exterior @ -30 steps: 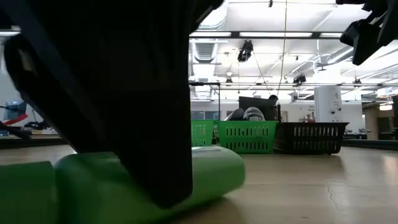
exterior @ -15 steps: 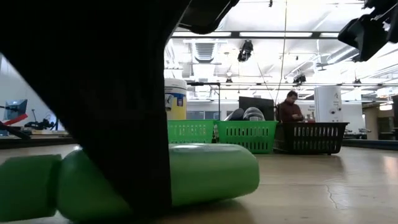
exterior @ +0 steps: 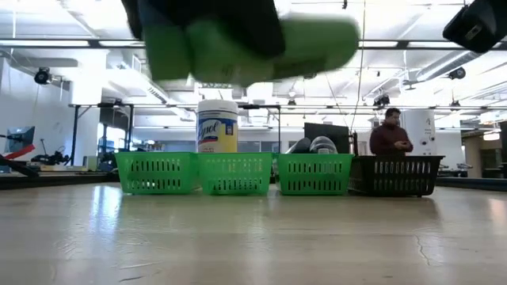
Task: Pick & Place Travel size toiletries
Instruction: Put the green shampoo into the black bin
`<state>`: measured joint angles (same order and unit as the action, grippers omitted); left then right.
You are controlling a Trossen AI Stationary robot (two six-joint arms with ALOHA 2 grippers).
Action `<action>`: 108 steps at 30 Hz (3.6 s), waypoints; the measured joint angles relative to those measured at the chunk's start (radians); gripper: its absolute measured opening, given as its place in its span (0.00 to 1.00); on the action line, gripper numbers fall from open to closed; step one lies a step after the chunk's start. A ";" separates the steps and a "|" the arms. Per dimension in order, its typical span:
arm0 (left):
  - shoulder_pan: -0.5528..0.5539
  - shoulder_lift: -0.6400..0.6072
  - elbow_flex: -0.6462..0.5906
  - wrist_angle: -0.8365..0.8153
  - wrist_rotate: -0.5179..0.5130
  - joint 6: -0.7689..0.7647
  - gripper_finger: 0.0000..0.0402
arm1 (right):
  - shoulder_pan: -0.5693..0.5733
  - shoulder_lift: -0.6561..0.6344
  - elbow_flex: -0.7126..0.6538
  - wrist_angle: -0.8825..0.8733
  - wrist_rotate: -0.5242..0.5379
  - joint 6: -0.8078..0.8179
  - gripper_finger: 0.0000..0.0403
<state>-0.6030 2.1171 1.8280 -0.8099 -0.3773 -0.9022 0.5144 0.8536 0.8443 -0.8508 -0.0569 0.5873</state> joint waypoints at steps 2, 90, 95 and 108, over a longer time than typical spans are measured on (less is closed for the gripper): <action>0.008 -0.008 0.000 0.007 -0.001 0.025 0.36 | 0.000 -0.018 0.000 0.022 -0.022 0.000 0.51; 0.348 -0.139 -0.067 -0.020 -0.319 0.584 0.64 | -0.398 0.202 0.031 0.017 0.386 0.237 0.23; 0.346 -0.140 -0.067 -0.116 -0.285 0.465 0.63 | -0.385 0.243 0.042 -0.046 0.490 0.216 0.23; 0.346 -0.227 -0.204 -0.188 -0.242 0.373 0.58 | -0.348 0.532 0.123 -0.179 0.664 0.221 0.24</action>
<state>-0.2569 1.8897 1.6240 -0.9983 -0.6189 -0.5295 0.1664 1.3858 0.9673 -1.0296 0.6070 0.8087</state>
